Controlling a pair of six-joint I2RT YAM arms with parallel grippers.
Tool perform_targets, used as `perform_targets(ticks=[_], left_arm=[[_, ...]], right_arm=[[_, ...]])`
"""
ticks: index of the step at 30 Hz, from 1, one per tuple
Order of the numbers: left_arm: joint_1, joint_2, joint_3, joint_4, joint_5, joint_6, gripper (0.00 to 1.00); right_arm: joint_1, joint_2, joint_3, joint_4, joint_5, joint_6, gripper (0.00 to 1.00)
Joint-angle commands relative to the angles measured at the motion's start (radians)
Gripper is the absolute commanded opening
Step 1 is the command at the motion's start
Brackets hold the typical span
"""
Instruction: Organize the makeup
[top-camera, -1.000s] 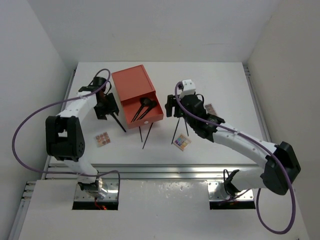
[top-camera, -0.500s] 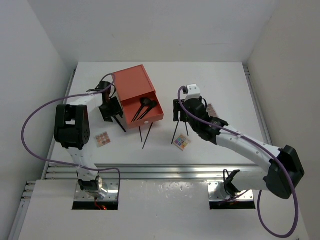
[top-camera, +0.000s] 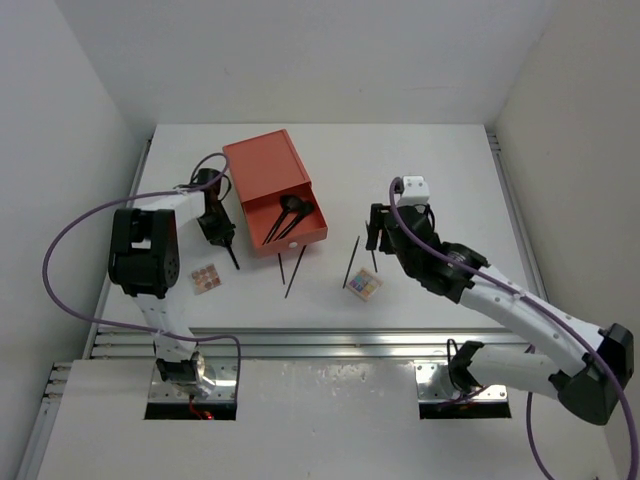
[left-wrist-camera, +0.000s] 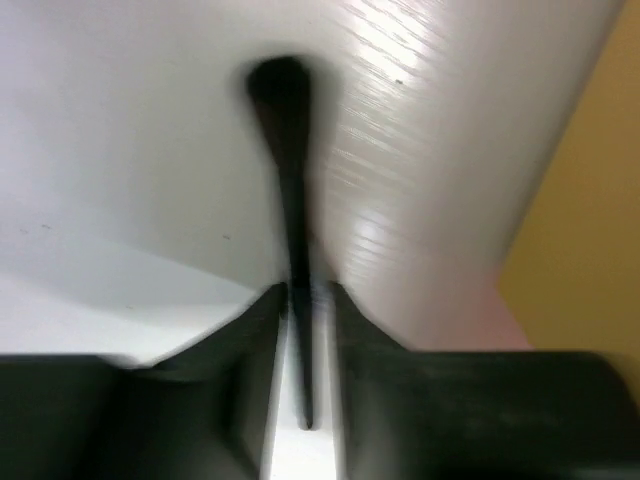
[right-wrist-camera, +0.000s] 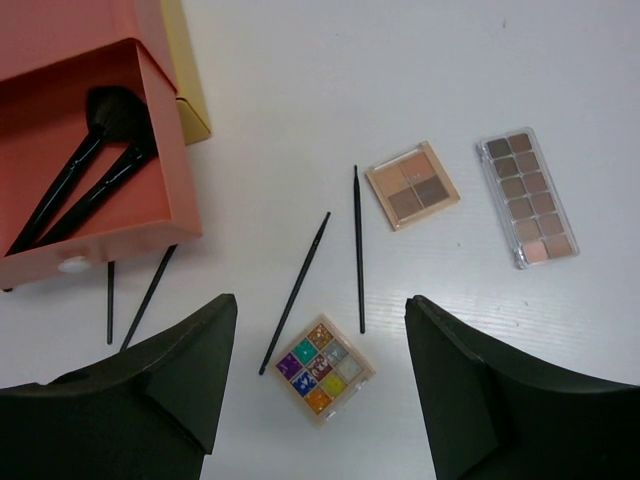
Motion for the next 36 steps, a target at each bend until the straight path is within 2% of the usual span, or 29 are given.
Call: perform_targets(ticks=[1, 3, 6, 9, 12, 16, 17, 20, 21, 23, 25, 29, 30, 32, 34, 36], left_arm=[[0.014, 0.086, -0.072, 0.012, -0.009, -0.017, 0.25], [0.023, 0.086, -0.072, 0.013, -0.009, -0.008, 0.12], [0.072, 0.077, -0.072, 0.013, 0.023, -0.008, 0.0], [0.091, 0.051, -0.033, 0.013, 0.023, 0.016, 0.0], [0.1, 0.018, 0.02, 0.013, 0.05, 0.049, 0.0], [0.11, -0.078, 0.068, 0.013, 0.05, 0.124, 0.0], [0.11, -0.122, 0.077, 0.013, 0.05, 0.141, 0.0], [0.12, -0.187, 0.103, 0.003, 0.05, 0.223, 0.0], [0.12, -0.23, 0.117, 0.003, 0.05, 0.249, 0.0], [0.12, -0.27, 0.148, 0.003, 0.06, 0.34, 0.0], [0.095, -0.323, 0.193, 0.003, 0.047, 0.403, 0.0], [0.037, -0.387, 0.299, -0.01, 0.13, 0.597, 0.0], [-0.032, -0.4, 0.322, -0.026, 0.154, 0.7, 0.0], [-0.107, -0.4, 0.364, -0.078, 0.176, 0.769, 0.0], [-0.211, -0.39, 0.364, -0.087, 0.176, 0.787, 0.0], [-0.267, -0.371, 0.353, -0.087, 0.176, 0.787, 0.0]], right_arm=[[0.036, -0.046, 0.047, -0.146, 0.087, 0.068, 0.67], [0.057, -0.069, 0.043, -0.172, 0.103, 0.095, 0.66], [0.073, -0.104, -0.018, -0.22, 0.139, 0.126, 0.66], [0.073, -0.129, -0.053, -0.241, 0.146, 0.134, 0.65], [0.071, -0.13, -0.065, -0.259, 0.135, 0.059, 0.63], [0.015, -0.119, -0.095, -0.266, 0.115, 0.013, 0.55], [-0.025, -0.112, -0.117, -0.203, 0.001, -0.003, 0.55], [-0.16, -0.072, -0.117, -0.148, -0.132, -0.026, 0.53], [-0.192, -0.017, -0.099, -0.145, -0.278, -0.015, 0.52], [-0.298, 0.032, -0.08, -0.148, -0.415, 0.012, 0.47], [-0.358, 0.138, -0.028, -0.152, -0.561, 0.017, 0.44], [-0.386, 0.296, 0.041, -0.142, -0.644, -0.01, 0.44], [-0.387, 0.327, 0.044, -0.135, -0.657, -0.018, 0.44], [-0.403, 0.371, 0.046, -0.111, -0.68, -0.027, 0.44], [-0.412, 0.429, 0.049, -0.068, -0.703, -0.032, 0.44], [-0.427, 0.483, 0.094, -0.056, -0.719, -0.027, 0.41]])
